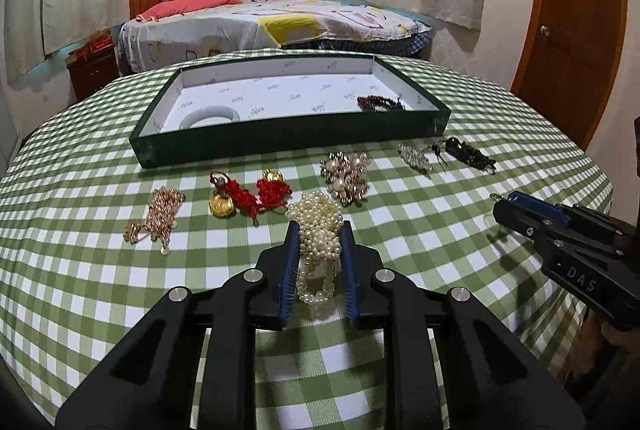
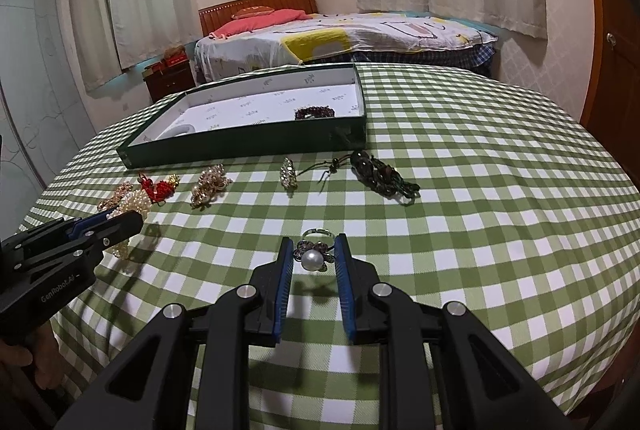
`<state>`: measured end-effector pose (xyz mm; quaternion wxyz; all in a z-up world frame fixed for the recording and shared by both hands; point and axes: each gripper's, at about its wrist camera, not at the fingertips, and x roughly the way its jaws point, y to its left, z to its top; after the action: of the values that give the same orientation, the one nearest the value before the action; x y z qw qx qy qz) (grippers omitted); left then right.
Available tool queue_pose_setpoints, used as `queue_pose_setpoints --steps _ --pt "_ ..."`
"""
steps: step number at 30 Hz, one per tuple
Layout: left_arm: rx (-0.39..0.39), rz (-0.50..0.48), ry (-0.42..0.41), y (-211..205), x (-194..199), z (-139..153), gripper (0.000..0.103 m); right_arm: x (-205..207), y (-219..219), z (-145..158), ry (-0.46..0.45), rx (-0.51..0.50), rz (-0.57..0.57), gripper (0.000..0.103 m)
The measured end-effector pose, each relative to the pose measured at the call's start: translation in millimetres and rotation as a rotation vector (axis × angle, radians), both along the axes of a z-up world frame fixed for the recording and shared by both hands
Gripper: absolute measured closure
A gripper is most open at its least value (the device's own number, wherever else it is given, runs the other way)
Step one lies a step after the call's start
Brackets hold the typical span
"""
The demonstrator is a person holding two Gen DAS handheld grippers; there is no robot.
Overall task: Organize jewelry
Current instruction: 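Carry the pearl strand and pearl ring into the tray and release both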
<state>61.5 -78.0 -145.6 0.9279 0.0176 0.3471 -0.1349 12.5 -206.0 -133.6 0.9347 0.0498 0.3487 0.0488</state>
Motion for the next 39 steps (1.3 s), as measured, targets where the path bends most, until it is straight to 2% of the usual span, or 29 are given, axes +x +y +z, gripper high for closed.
queue_pose_setpoints --steps 14,20,25,30,39 --pt "-0.024 0.039 -0.075 13 33 34 0.084 35 20 37 -0.083 0.01 0.056 0.081" --pt "-0.032 0.039 -0.11 12 61 52 0.084 68 34 65 -0.146 0.018 0.09 0.081" --pt "-0.036 0.039 -0.133 7 92 61 0.084 100 45 74 -0.162 0.021 0.114 0.081" --pt "-0.031 0.017 -0.116 0 125 57 0.084 131 55 67 -0.129 0.009 0.137 0.081" --pt "0.018 0.012 0.022 -5 165 15 0.084 170 60 28 0.026 0.001 0.157 0.081"
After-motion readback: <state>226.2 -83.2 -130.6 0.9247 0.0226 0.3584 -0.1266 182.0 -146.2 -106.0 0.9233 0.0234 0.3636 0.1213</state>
